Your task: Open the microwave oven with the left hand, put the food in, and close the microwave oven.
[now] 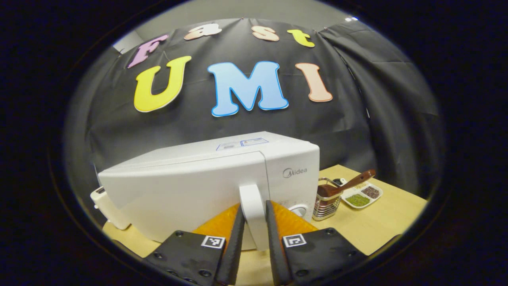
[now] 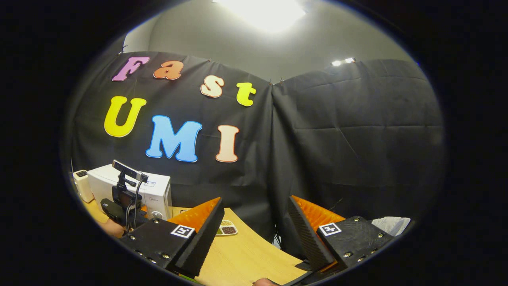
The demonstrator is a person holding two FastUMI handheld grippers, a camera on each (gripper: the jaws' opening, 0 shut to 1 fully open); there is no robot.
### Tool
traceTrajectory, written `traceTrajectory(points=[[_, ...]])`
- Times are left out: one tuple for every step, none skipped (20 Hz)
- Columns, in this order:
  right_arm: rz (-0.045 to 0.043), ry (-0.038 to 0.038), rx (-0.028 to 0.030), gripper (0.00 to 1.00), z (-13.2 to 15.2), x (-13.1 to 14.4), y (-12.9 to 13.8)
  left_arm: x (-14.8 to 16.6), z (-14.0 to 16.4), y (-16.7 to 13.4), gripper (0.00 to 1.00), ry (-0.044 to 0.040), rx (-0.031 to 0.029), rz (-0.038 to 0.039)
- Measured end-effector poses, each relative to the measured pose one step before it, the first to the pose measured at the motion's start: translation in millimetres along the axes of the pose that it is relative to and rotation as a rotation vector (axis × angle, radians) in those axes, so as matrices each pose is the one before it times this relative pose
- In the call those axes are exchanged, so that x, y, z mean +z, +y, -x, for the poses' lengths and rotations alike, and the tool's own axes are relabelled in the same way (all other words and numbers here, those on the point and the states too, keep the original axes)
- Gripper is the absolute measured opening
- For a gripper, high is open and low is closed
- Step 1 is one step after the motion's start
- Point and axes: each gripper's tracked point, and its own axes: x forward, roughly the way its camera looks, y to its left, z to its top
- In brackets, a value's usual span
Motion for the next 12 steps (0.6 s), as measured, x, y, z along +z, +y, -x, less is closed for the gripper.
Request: traceTrajectory(points=[[0.00108,0.00008,-0.00344,0.94,1.79,0.65,-2.29,-0.83,0.0,0.11,0.38,0.00493,-0.00191,0.0047],[0.00083,-0.00131,-0.00248,0.98,1.93,0.2,-2.62,0.0,0.45,-0.36,0.36,0.00161,-0.00188,0.0],[0.00157,-0.00168,-0.00191,0.98,1.6,0.42,-1.93,-0.03,1.32,0.97,0.34,0.00744,0.00094,0.00436],[0.00225,-0.00095,-0.00033,0.98,1.58,0.1,-2.13,-0.98,0.12,1.06,0.29,0.00421,0.00636,0.01029],[0.00211,-0.00181,0.00015,0.94,1.28,1.11,-0.82,1.38,1.34,0.31,0.24,0.00955,0.00714,-0.00774],[0.00229,-0.00137,0.00139,0.98,1.52,-0.34,-1.69,-0.17,0.88,-0.34,0.22,0.00451,0.00793,-0.00621],[0.00211,-0.00231,0.00041,0.98,1.18,0.39,-0.81,0.06,-1.34,-0.61,0.16,0.0027,0.00022,0.00117],[0.00032,0.00145,0.00096,0.98,0.08,-1.57,-2.03,-0.7,-0.03,0.7,0.17,0.00428,-0.00613,0.01961],[-0.00321,0.00299,0.00324,0.98,0.53,-1.14,-0.66,0.28,-0.83,-1.24,0.16,0.00697,-0.00692,0.02487],[-0.00519,0.00185,0.00151,0.98,0.23,-1.07,-1.72,0.07,1.15,0.86,0.15,0.00289,-0.00053,0.00255],[-0.00512,0.00028,0.0013,0.98,-0.9,-0.13,-0.94,-0.08,-0.34,0.69,0.16,0.00544,0.00517,-0.00943],[-0.00433,0.00085,0.00166,0.98,-1.4,-1.43,-1.31,1.34,1.19,0.26,0.16,-0.00403,0.0061,0.00185]])
